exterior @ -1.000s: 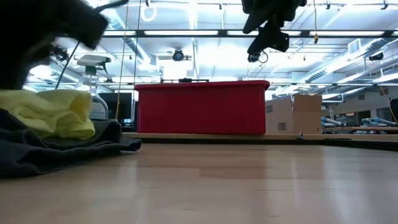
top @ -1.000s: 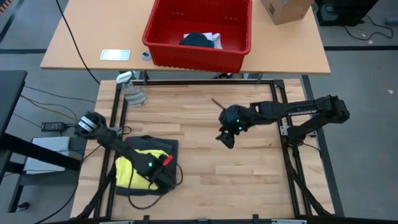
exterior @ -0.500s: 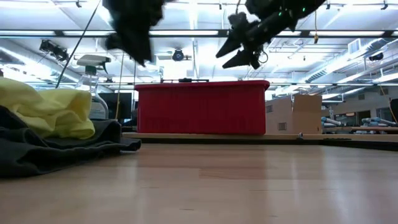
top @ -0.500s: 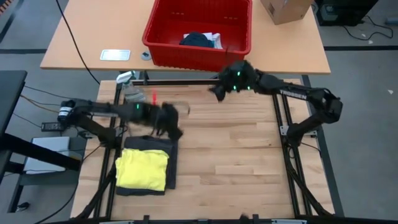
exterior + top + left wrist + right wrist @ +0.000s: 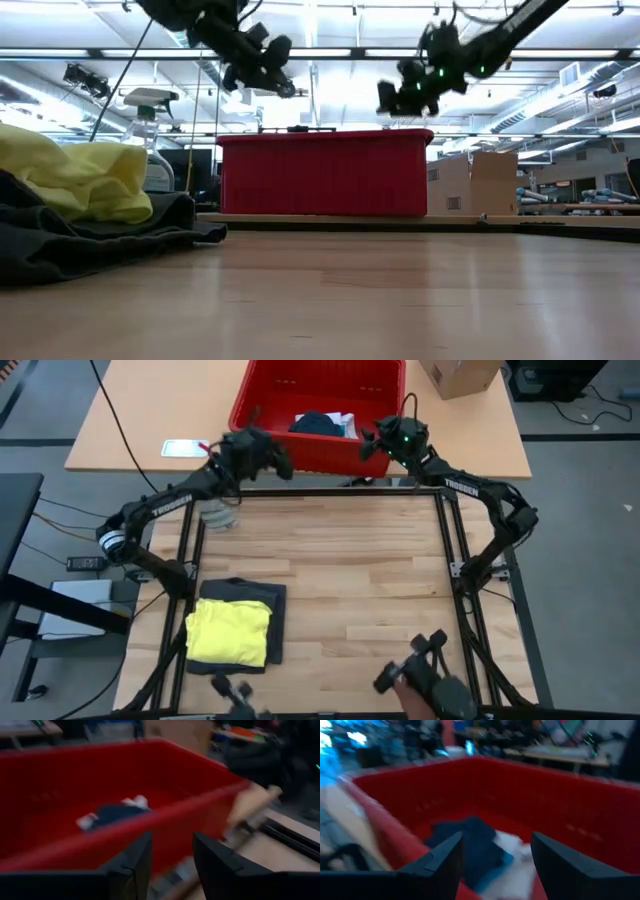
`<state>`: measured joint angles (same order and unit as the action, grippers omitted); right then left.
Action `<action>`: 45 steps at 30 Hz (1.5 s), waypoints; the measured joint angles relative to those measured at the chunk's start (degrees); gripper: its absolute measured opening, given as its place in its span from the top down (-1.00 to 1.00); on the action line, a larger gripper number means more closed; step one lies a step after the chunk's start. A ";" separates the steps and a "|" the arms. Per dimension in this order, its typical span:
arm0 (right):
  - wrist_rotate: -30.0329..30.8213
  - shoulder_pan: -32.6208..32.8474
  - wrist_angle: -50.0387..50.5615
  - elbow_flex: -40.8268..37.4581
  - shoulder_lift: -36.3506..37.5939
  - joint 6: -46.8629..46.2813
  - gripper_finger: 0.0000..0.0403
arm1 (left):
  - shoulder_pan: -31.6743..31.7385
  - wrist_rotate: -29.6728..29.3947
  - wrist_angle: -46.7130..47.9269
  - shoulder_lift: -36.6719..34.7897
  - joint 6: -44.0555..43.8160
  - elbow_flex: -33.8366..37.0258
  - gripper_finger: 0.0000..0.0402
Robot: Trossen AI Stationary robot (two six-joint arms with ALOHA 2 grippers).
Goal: Fold Laundry from Bin
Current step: Fold the dark blue short
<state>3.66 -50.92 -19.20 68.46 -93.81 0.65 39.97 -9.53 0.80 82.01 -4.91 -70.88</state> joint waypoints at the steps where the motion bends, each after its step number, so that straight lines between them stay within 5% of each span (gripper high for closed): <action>1: -0.01 -1.00 0.29 -0.03 -0.94 -0.35 -0.15 | 1.75 0.07 -2.97 0.75 1.58 0.02 0.29; 10: -1.28 -1.35 13.69 0.37 -0.15 -1.40 -0.08 | 10.78 6.93 -22.76 7.98 11.54 -0.01 0.29; 22: -2.67 1.57 34.64 -0.29 11.84 -1.86 0.00 | 11.12 8.38 -22.15 17.76 10.20 -0.01 0.29; 32: -1.97 -0.85 21.83 -0.24 16.97 -1.92 0.00 | 7.36 14.99 -14.41 18.36 7.31 -0.47 0.29; 45: -6.08 -1.25 9.22 -0.14 8.91 -2.23 0.00 | -0.11 17.05 -9.24 18.21 6.91 -0.38 0.29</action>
<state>-2.42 -52.17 -9.98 68.31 -84.90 -1.58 39.85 7.52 -8.44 100.22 2.00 -71.26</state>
